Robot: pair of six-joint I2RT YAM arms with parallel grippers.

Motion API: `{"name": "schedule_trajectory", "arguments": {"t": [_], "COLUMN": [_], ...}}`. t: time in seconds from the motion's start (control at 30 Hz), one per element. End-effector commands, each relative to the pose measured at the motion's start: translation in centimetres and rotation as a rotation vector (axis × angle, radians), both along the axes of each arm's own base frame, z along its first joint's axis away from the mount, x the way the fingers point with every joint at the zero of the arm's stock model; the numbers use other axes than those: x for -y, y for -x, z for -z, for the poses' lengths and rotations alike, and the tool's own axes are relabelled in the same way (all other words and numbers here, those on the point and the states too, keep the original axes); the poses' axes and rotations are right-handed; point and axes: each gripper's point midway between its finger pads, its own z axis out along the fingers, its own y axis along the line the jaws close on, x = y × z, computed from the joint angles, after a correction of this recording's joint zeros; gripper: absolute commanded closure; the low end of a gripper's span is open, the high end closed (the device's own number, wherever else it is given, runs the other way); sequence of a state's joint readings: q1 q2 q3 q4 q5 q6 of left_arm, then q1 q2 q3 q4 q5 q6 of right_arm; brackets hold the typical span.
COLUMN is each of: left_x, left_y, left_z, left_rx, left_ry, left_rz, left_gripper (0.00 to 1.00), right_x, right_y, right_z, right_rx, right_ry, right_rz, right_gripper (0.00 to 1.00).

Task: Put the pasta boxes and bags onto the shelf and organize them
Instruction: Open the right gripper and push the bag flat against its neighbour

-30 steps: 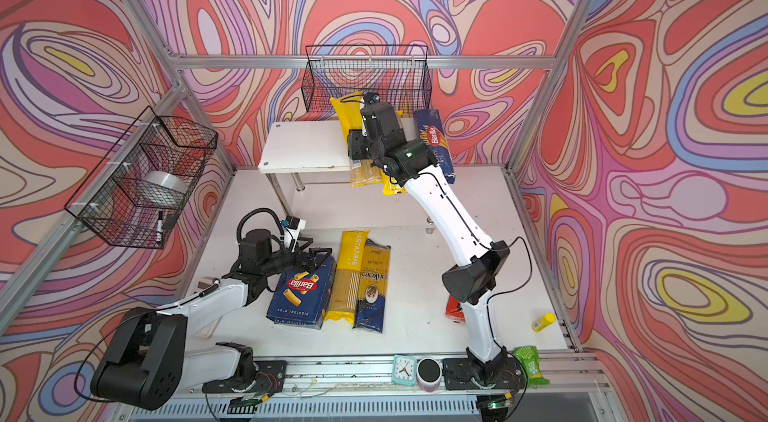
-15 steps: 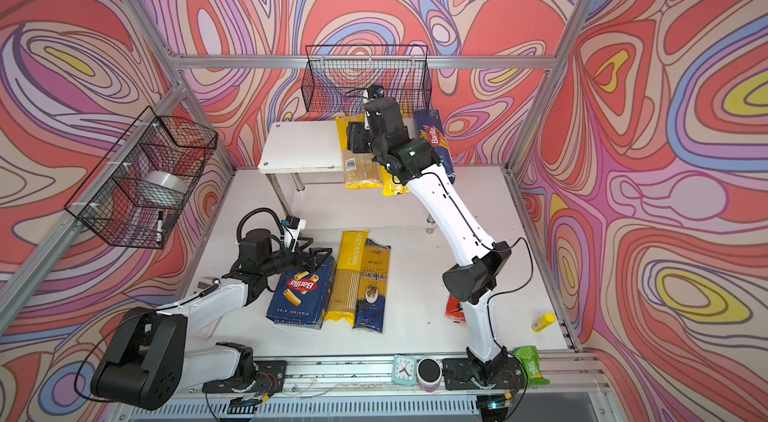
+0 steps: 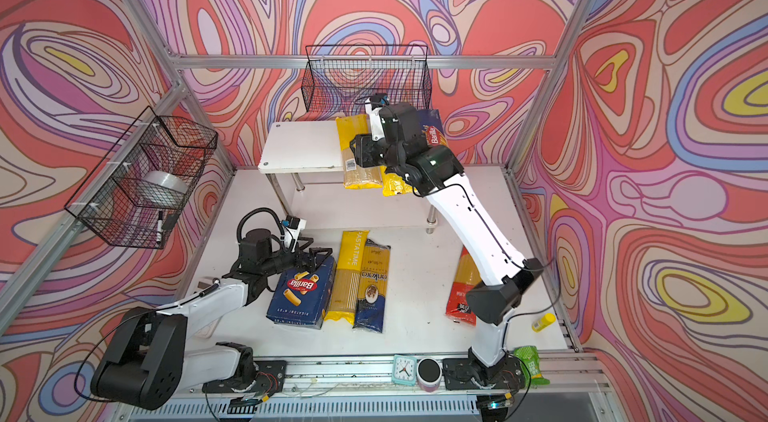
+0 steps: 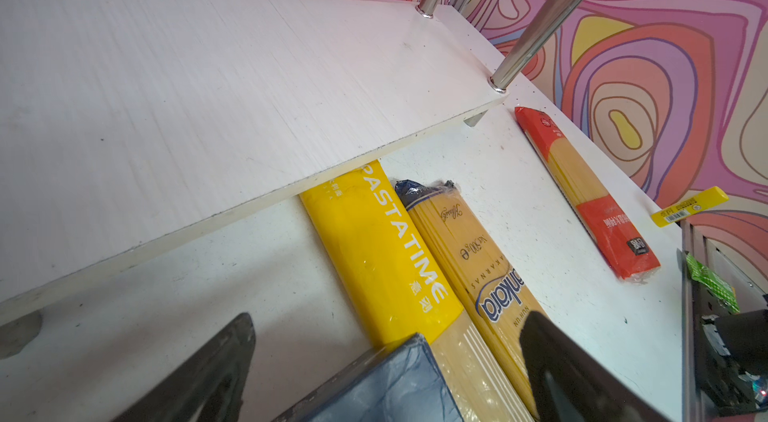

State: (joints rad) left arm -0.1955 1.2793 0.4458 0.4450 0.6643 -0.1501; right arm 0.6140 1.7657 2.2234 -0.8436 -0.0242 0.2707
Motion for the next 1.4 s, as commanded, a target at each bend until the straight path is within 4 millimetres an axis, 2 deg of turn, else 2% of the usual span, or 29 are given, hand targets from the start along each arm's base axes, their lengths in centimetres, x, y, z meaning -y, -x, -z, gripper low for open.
{"name": "schedule_trajectory", "arguments": {"t": [0.0,0.1,0.3,0.5,0.6,0.7,0.9,1.07,1.37], "left_x": [0.4,0.3,0.2,0.1,0.2,0.2,0.2,0.2,0.2], "left_y": [-0.4,-0.3,-0.3,-0.3,-0.3,-0.3,-0.3,-0.3,-0.3], "left_z": [-0.7,-0.6,-0.6,-0.6,-0.6,-0.6,-0.6,-0.6,-0.7], "left_rx": [0.007,0.009,0.016,0.015,0.017,0.016,0.018,0.015,0.018], "left_ry": [0.006,-0.002,-0.006,-0.006,-0.005,-0.006,-0.005,-0.006,-0.007], "left_rz": [0.018,0.016,0.009,0.007,0.011,0.012,0.009,0.010,0.007], "left_gripper": [0.00,0.00,0.00,0.00,0.00,0.00,0.00,0.00,0.00], "right_x": [1.5,1.7,-1.7,-1.0,-0.3,-1.0,-1.4,-1.9,-4.8], "right_y": [3.2,4.6,7.8,8.3,8.7,9.7,9.2,8.2,5.7], "right_z": [-1.0,0.2,1.6,2.0,3.0,4.2,6.1,5.8,6.0], "right_rx": [0.017,-0.029,-0.016,-0.015,-0.047,-0.058,-0.077,-0.036,0.009], "right_ry": [0.044,0.097,0.166,0.153,0.179,0.183,0.205,0.186,0.198], "right_rz": [-0.030,-0.056,-0.170,-0.124,-0.111,-0.182,-0.182,-0.165,-0.204], "right_gripper": [0.47,0.48,0.50,0.50,0.50,0.50,0.49,0.47,0.45]}}
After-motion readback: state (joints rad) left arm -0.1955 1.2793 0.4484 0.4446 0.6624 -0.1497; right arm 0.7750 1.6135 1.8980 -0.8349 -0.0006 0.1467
